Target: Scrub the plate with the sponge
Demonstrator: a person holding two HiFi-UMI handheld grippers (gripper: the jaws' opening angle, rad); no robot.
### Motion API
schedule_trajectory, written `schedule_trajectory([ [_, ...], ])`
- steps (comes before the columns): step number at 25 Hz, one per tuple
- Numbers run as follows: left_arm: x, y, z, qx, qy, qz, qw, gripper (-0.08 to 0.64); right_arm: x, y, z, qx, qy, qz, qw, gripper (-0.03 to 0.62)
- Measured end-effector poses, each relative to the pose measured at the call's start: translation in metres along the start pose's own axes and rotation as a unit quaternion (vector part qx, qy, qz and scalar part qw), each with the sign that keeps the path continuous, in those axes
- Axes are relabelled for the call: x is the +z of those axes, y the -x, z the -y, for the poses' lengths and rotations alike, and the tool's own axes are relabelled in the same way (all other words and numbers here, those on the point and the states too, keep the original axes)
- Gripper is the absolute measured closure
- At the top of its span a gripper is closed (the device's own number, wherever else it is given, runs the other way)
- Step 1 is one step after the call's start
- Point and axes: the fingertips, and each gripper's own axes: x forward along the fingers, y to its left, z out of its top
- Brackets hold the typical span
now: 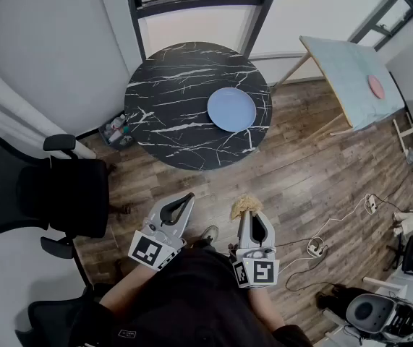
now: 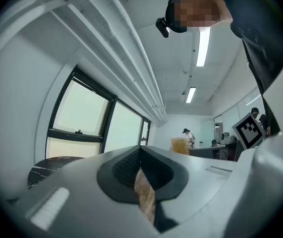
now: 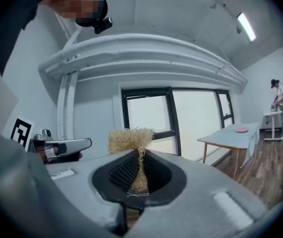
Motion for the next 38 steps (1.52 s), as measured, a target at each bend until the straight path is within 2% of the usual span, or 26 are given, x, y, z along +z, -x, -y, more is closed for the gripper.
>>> schedule_trajectory([
  [10,-0.007,-0.004,0.015,-0.003,0.001,-0.006,1.0,0.569,0.0,0.013,0.008,0.001,-0.008,0.008,1.0,0.565],
  [15,-0.014,-0.013,0.027,0.003,0.0,-0.012,0.9999,0.569,-0.003,0.019,0.021,0.008,0.004,0.004,1.0,0.565],
  [21,-0.022,-0.029,0.041,0.027,-0.003,-0.018,0.9995,0.568,-0.008,0.026,0.045,0.029,0.014,-0.001,0.999,0.565],
  [27,-0.043,-0.034,0.046,0.068,-0.016,-0.044,0.9966,0.565,-0.019,0.026,0.075,0.048,0.011,-0.007,0.999,0.564],
  [32,-0.059,-0.046,0.042,0.078,-0.011,-0.062,0.9949,0.565,-0.027,0.016,0.093,0.049,0.007,-0.017,0.999,0.563],
  [38,-0.069,-0.092,0.013,0.071,0.001,-0.066,0.9953,0.565,-0.032,-0.022,0.109,0.045,0.015,-0.025,0.999,0.564],
])
